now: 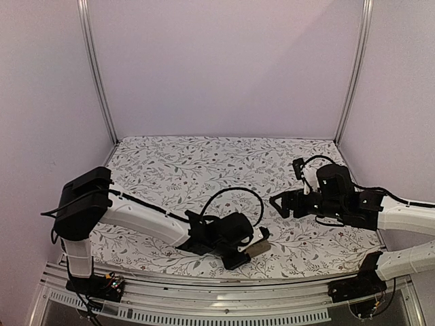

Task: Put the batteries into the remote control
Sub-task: Pick up the remote control from the center of the board.

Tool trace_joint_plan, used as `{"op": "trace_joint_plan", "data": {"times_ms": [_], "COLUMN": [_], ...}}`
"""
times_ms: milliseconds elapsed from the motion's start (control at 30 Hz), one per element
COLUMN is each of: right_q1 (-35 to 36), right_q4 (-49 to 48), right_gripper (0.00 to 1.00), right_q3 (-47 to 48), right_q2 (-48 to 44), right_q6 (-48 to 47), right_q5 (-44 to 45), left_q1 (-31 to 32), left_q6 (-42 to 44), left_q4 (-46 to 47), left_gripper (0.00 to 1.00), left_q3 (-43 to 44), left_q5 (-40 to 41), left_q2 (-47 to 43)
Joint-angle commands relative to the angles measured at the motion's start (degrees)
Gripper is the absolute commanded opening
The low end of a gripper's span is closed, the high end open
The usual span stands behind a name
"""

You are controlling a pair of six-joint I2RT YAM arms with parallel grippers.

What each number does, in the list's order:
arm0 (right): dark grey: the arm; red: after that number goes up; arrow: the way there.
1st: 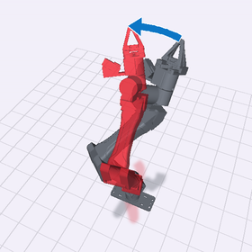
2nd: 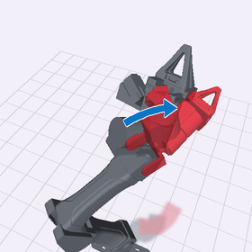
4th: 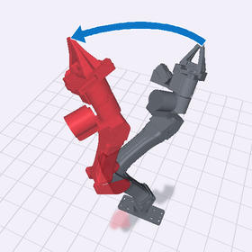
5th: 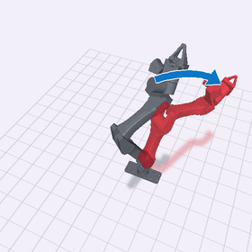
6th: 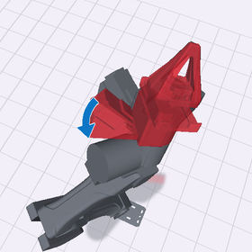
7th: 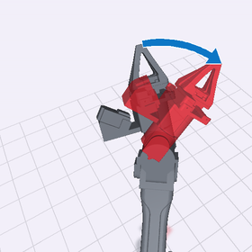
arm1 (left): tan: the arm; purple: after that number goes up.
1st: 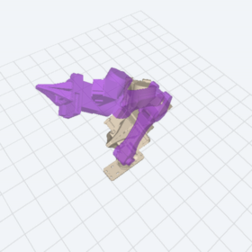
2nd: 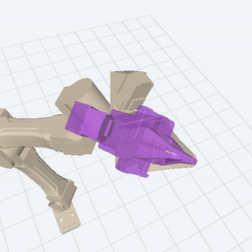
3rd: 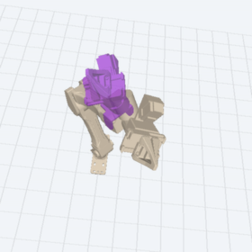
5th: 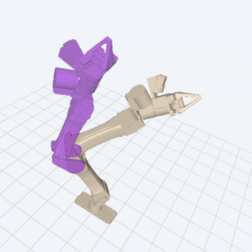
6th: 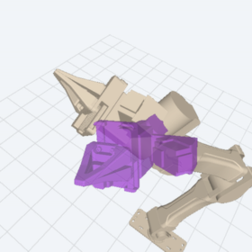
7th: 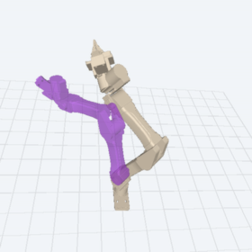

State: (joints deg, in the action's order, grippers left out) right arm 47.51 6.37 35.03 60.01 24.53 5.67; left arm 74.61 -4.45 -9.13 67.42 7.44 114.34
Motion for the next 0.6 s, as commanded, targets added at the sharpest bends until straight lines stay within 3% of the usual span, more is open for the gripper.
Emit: {"op": "trace_joint_plan", "data": {"times_ms": [0,200,367,567], "right_q1": [-0.05,-0.05,-0.04,-0.02], "right_q4": [-0.74,-0.41,-0.61,-3.55], "right_gripper": [0.92,0.93,0.93,0.96], "right_q3": [0.16,1.32,3.05,5.38], "right_q2": [-0.10,0.58,-0.69,-7.91], "right_q6": [-0.04,-2.03,-5.54,-12.90], "right_q5": [-0.47,-3.02,-7.68,-14.17], "left_q1": [-1.08,-2.50,-2.80,-2.98], "left_q6": [0.07,0.22,1.47,4.85], "left_q4": [-4.90,-1.92,5.57,21.43], "left_gripper": [0.51,0.24,0.17,0.17], "left_q3": [-1.24,-3.35,-7.34,-15.03], "left_q5": [-2.93,-3.95,-2.38,0.70], "left_q2": [-0.02,-1.84,-7.65,-20.48]}}
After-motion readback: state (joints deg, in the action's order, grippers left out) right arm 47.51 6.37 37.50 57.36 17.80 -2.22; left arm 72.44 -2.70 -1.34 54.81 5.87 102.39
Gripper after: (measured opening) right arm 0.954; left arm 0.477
